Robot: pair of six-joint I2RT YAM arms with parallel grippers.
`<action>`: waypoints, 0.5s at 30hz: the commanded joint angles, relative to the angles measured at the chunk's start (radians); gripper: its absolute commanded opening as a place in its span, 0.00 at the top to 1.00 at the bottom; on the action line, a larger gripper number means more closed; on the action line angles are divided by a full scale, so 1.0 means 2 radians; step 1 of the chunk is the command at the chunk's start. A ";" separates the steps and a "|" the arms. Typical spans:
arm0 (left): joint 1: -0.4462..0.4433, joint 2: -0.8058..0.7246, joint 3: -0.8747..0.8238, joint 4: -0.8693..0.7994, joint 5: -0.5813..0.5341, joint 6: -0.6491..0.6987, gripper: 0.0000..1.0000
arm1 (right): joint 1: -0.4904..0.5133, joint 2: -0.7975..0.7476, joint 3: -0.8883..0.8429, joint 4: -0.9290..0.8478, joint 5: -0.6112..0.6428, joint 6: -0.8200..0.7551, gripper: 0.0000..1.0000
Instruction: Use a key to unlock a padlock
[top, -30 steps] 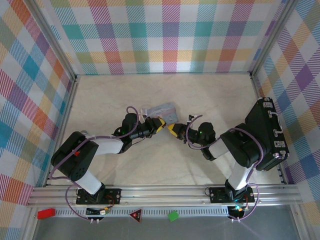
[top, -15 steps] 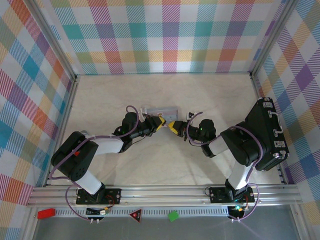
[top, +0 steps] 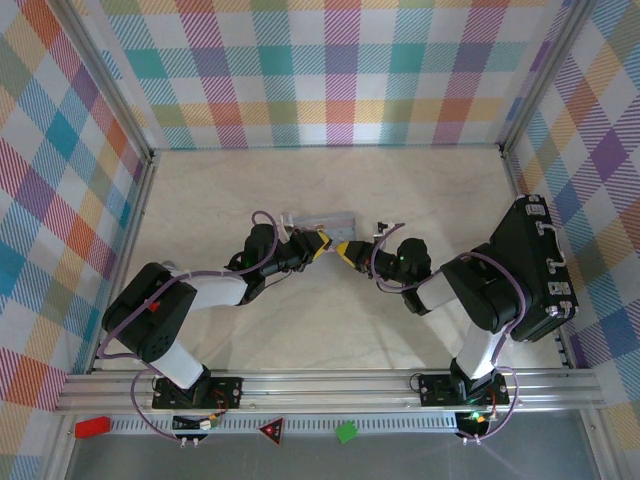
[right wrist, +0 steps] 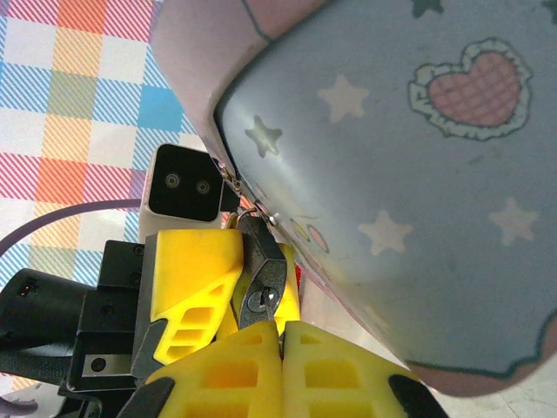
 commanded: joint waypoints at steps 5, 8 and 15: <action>-0.047 -0.007 0.022 0.023 0.080 0.018 1.00 | 0.011 0.005 0.034 0.032 -0.005 0.002 1.00; -0.050 0.000 0.020 0.031 0.086 0.018 1.00 | 0.011 0.003 0.036 0.032 -0.007 0.020 1.00; -0.053 0.001 0.011 0.038 0.097 0.021 1.00 | 0.012 0.008 0.038 0.032 -0.016 0.042 1.00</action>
